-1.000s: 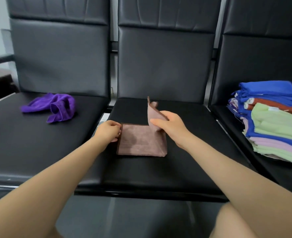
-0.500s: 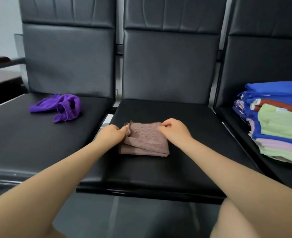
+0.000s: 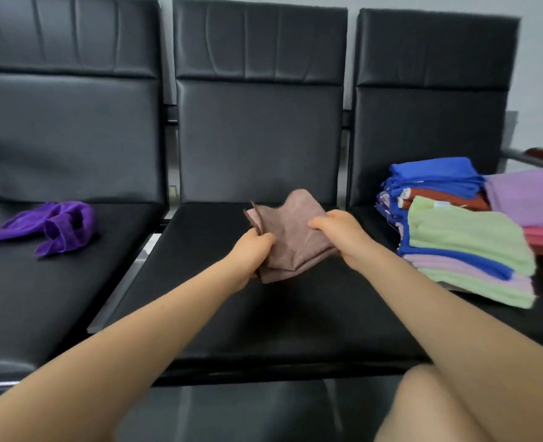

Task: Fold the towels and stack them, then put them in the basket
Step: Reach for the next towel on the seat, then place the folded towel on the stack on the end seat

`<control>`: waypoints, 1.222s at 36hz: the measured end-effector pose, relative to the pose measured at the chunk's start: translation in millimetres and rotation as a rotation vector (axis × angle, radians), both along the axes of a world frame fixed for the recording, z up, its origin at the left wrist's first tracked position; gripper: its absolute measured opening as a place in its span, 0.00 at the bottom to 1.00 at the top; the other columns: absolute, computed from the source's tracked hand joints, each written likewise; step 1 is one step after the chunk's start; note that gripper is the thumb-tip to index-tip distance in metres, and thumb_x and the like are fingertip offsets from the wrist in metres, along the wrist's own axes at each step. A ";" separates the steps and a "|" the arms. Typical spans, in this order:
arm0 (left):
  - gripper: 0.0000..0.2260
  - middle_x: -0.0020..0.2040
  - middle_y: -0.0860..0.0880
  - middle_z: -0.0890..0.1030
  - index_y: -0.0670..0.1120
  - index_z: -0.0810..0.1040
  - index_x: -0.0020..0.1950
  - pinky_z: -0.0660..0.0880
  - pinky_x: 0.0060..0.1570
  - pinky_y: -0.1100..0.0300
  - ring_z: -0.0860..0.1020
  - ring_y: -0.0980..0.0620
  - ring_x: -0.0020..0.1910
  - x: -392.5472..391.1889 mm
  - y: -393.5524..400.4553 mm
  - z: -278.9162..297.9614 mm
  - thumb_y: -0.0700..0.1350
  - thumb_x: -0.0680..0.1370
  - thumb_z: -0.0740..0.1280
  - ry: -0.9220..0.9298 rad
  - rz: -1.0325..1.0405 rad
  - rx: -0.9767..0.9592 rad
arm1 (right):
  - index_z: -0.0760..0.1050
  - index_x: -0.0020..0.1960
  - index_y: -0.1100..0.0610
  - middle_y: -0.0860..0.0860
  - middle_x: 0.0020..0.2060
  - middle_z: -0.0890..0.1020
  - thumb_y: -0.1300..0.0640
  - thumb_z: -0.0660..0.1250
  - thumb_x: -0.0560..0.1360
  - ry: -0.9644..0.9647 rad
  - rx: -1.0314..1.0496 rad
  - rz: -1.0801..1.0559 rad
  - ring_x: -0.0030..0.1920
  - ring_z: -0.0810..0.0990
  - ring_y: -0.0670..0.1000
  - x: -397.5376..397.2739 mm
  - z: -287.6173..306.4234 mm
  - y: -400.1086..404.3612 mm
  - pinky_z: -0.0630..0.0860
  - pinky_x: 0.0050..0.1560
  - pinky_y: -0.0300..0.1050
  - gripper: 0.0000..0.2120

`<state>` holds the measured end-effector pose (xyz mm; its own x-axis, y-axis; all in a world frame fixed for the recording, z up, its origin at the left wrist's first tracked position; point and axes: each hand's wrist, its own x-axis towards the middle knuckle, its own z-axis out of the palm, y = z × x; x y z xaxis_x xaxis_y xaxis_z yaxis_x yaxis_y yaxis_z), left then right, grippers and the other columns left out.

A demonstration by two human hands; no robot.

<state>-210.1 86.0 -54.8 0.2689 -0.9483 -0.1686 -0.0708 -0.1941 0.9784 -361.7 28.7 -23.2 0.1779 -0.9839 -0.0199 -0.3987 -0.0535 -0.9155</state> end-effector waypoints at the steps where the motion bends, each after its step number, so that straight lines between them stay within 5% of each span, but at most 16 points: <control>1: 0.14 0.54 0.49 0.81 0.51 0.72 0.64 0.78 0.47 0.56 0.80 0.49 0.53 -13.8 -3.4 8.3 0.41 0.79 0.59 0.034 -0.049 -0.007 | 0.75 0.53 0.69 0.66 0.48 0.79 0.59 0.65 0.74 -0.029 -0.027 -0.055 0.44 0.77 0.56 -13.8 7.7 -4.0 0.72 0.46 0.48 0.14; 6: 0.15 0.52 0.49 0.77 0.54 0.72 0.62 0.76 0.37 0.57 0.77 0.50 0.45 -76.6 -36.9 47.5 0.42 0.77 0.61 0.063 -0.221 -0.026 | 0.74 0.52 0.65 0.62 0.47 0.78 0.59 0.65 0.75 -0.144 -0.171 -0.315 0.45 0.77 0.59 -80.4 36.5 -22.4 0.73 0.43 0.50 0.10; 11: 0.14 0.52 0.48 0.77 0.50 0.71 0.62 0.78 0.37 0.60 0.77 0.52 0.42 -151.0 -83.0 74.4 0.38 0.79 0.60 0.013 -0.263 -0.191 | 0.70 0.46 0.58 0.50 0.36 0.72 0.59 0.64 0.76 -0.145 -0.374 -0.508 0.37 0.70 0.49 -159.5 49.0 -41.5 0.64 0.34 0.44 0.04; 16: 0.19 0.58 0.41 0.79 0.49 0.72 0.69 0.79 0.49 0.52 0.80 0.44 0.46 -216.2 -123.3 58.7 0.41 0.78 0.63 -0.258 -0.252 -0.290 | 0.73 0.55 0.60 0.54 0.47 0.78 0.55 0.65 0.77 0.046 -0.380 -0.703 0.49 0.77 0.57 -238.3 35.5 -63.9 0.67 0.43 0.46 0.11; 22: 0.12 0.55 0.51 0.81 0.49 0.81 0.59 0.71 0.47 0.62 0.77 0.52 0.50 -240.3 -132.8 14.4 0.47 0.80 0.62 -0.477 -0.297 -0.257 | 0.76 0.63 0.59 0.59 0.59 0.80 0.42 0.63 0.77 0.385 -0.055 -0.600 0.57 0.77 0.62 -285.3 -22.6 -75.2 0.72 0.53 0.49 0.24; 28: 0.12 0.41 0.47 0.78 0.43 0.79 0.45 0.75 0.48 0.53 0.74 0.49 0.40 -211.0 -125.1 25.7 0.48 0.80 0.60 -0.508 -0.296 -0.267 | 0.70 0.65 0.60 0.61 0.60 0.75 0.44 0.67 0.76 0.627 -0.323 -0.799 0.62 0.72 0.62 -270.5 -9.1 -63.2 0.72 0.58 0.55 0.25; 33: 0.10 0.43 0.48 0.79 0.48 0.80 0.50 0.77 0.48 0.53 0.75 0.50 0.39 -144.7 -99.1 36.7 0.50 0.80 0.62 -0.427 -0.205 -0.266 | 0.74 0.59 0.56 0.52 0.50 0.78 0.53 0.65 0.77 0.488 -0.673 -0.590 0.53 0.75 0.54 -211.4 13.2 -43.1 0.74 0.54 0.53 0.12; 37: 0.09 0.45 0.46 0.78 0.49 0.79 0.53 0.74 0.39 0.59 0.75 0.50 0.41 -72.2 -69.2 33.9 0.49 0.81 0.61 -0.398 -0.109 -0.245 | 0.73 0.47 0.52 0.45 0.36 0.77 0.55 0.63 0.78 0.227 -0.505 -0.295 0.40 0.76 0.48 -136.6 13.6 -28.6 0.73 0.43 0.47 0.01; 44: 0.10 0.44 0.46 0.76 0.43 0.78 0.51 0.68 0.33 0.61 0.71 0.52 0.34 78.1 -26.2 12.2 0.45 0.82 0.59 -0.317 0.244 -0.199 | 0.76 0.40 0.52 0.46 0.33 0.79 0.51 0.60 0.80 0.154 -0.154 0.116 0.32 0.75 0.46 13.4 -15.9 -14.9 0.71 0.36 0.40 0.13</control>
